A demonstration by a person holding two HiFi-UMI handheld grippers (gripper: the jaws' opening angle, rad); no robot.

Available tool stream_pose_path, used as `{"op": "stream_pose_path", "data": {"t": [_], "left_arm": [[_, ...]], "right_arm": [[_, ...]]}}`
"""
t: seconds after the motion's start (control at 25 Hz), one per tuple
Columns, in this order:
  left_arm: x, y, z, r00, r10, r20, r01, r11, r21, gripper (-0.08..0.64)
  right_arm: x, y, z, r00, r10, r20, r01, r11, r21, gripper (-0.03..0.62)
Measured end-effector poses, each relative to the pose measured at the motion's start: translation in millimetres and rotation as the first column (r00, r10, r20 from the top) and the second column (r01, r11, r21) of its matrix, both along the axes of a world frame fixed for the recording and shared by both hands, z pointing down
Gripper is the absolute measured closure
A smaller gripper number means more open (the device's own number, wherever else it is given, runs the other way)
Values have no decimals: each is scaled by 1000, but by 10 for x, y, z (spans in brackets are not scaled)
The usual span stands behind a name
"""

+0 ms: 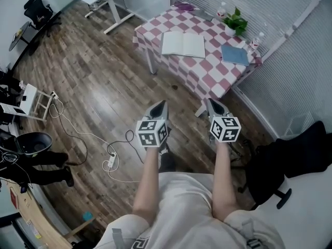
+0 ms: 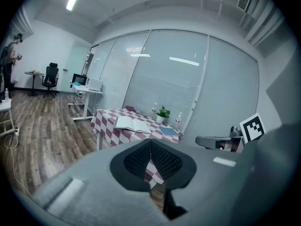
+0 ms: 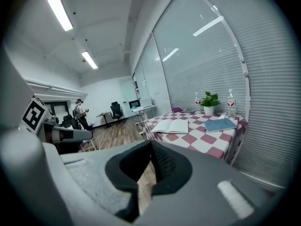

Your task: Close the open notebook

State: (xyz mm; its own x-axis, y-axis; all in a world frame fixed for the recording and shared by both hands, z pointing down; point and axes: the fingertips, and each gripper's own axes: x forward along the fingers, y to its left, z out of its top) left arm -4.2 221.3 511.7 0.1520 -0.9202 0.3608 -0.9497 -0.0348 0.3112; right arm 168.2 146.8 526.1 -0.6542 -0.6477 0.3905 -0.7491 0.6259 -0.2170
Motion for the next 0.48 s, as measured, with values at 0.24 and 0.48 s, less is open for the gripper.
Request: {"op": "stream_pose_path", "data": {"t": [0.24,0.48], "left_arm": [[-312,-248,14,999,50,0,-50,999,6,552],[-645,-464,-46,997,73,0,-73,997,35,551]], "right_arm": [[-426,-207,-12,1000,16,-16,-16,1000,5,591],[-739,-348,38,999,52,-8,-52,999,5,591]]}}
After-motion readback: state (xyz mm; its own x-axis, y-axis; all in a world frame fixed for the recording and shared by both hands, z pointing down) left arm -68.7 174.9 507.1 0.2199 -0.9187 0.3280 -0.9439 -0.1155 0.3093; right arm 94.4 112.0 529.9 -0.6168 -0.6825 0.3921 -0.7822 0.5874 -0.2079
